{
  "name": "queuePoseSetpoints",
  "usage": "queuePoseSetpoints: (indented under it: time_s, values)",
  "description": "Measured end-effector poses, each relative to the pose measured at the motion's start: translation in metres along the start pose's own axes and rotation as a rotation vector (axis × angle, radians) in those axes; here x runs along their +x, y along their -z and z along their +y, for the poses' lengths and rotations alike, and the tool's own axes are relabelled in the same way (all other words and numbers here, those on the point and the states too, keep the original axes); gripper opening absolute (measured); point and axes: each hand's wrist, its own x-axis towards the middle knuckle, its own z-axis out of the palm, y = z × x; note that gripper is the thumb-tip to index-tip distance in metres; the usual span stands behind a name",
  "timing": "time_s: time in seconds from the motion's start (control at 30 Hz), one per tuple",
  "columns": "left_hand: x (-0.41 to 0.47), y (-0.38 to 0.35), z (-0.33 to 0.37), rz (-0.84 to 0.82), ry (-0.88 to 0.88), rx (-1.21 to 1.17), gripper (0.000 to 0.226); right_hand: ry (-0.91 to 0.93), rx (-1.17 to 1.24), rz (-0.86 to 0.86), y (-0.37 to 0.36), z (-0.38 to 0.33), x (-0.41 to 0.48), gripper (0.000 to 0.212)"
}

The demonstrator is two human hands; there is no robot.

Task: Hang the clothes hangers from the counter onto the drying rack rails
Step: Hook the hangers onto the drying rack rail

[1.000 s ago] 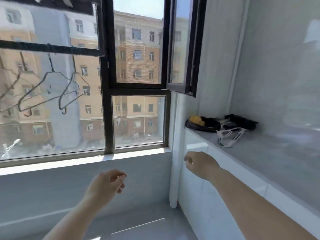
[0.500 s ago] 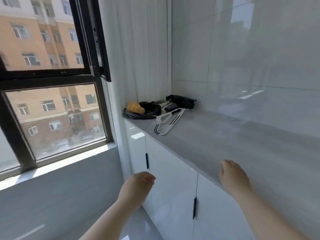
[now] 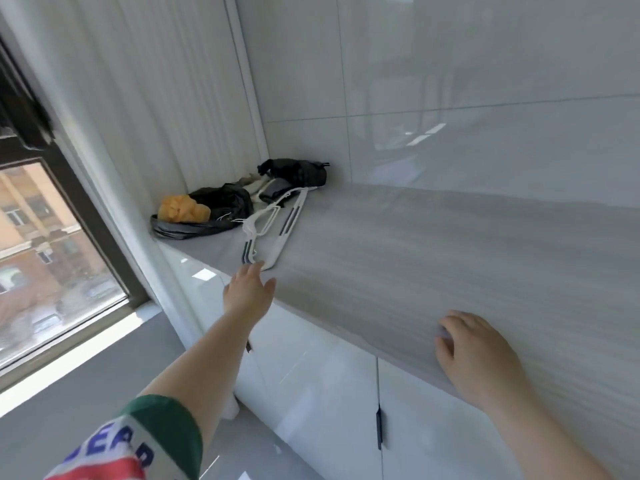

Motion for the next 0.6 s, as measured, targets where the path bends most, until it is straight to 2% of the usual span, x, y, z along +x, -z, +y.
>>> queuePoseSetpoints:
  time_s: [0.13,0.3,0.4,0.5,0.6]
  values:
    - [0.048,-0.006,0.0,-0.073,0.08,0.073,0.056,0.006,-0.033,0.072,-0.003,0.0,0.0,0.012]
    - [0.073,-0.013,-0.006,-0.241,0.128,0.19,0.052,0.006,-0.062,0.11,-0.007,0.002,-0.001,0.016]
    - [0.076,-0.012,-0.006,-0.197,0.102,0.18,0.041,0.0,-0.061,0.112,-0.008,0.002,-0.001,0.033]
    - [0.069,-0.01,0.0,-0.15,0.074,0.09,0.029,-0.011,-0.054,0.119,-0.008,0.002,-0.001,0.022]
    - [0.052,-0.01,0.004,-0.16,0.021,0.043,0.021,0.0,-0.085,0.116,-0.007,0.002,-0.002,0.029]
